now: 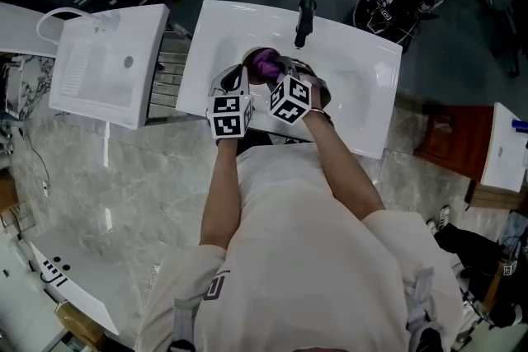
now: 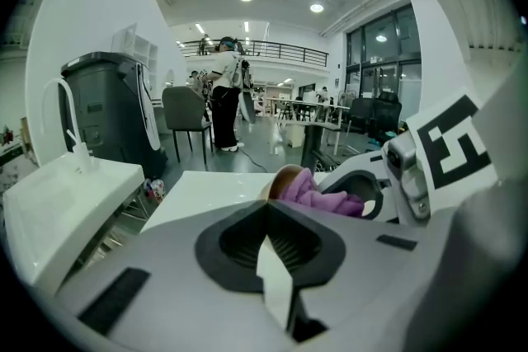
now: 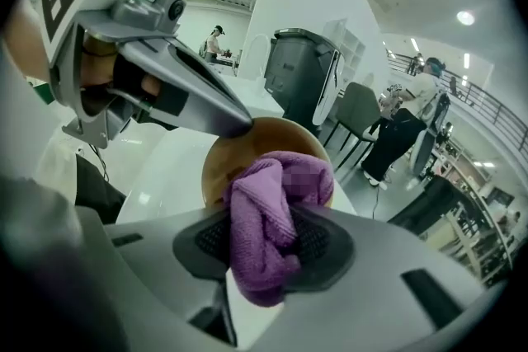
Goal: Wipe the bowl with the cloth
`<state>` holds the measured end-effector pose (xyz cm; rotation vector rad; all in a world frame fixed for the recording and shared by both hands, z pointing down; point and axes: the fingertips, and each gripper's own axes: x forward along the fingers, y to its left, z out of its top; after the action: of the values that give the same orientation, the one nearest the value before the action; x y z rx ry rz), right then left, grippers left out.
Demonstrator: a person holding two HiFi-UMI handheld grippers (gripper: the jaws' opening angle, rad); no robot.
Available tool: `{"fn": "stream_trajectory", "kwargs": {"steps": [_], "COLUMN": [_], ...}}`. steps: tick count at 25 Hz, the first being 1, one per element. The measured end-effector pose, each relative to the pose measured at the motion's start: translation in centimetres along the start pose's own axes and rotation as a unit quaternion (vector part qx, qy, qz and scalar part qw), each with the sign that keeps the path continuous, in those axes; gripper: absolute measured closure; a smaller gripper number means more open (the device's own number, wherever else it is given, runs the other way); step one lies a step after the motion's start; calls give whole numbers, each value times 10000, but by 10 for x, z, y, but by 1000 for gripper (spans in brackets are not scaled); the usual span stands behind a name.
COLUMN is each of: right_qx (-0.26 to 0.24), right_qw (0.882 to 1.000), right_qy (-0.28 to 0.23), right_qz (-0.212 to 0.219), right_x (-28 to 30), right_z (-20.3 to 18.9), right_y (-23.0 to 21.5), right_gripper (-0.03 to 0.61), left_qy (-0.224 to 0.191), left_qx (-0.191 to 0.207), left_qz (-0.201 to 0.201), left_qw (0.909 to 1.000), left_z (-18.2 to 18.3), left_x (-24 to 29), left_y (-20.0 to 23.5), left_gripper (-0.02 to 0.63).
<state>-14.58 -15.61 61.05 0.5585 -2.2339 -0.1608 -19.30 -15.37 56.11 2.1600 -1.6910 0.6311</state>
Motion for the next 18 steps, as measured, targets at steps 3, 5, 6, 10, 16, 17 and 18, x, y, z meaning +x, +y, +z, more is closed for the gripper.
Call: {"fn": "stream_trajectory", "kwargs": {"steps": [3, 5, 6, 10, 16, 17, 18], "right_qx": [6, -13, -35, 11, 412, 474, 530], "right_qw": [9995, 9989, 9987, 9977, 9944, 9936, 9929], "right_qy": [16, -54, -94, -316, -945, -1022, -1057], "right_qz": [314, 456, 501, 596, 216, 67, -108], "right_x": [3, 1, 0, -4, -26, -31, -36], "right_z": [1, 6, 8, 17, 39, 42, 43], "right_y": [15, 21, 24, 29, -1, -9, -18], "right_gripper": [454, 454, 454, 454, 454, 454, 454], "left_qy": [23, -17, -34, 5, 280, 368, 462], "left_qx": [-108, -218, -259, -271, -147, -127, -60], "left_qz": [38, 65, 72, 49, 211, 265, 318], "left_qw": [9999, 9997, 9996, 9996, 9993, 9989, 9984], "left_z": [-3, -3, -3, -9, -27, -33, -39], "left_x": [-1, -2, -2, -2, 1, 1, 0], "left_y": [5, 8, 8, 5, 17, 21, 24], "left_gripper": [604, 604, 604, 604, 605, 604, 604]}}
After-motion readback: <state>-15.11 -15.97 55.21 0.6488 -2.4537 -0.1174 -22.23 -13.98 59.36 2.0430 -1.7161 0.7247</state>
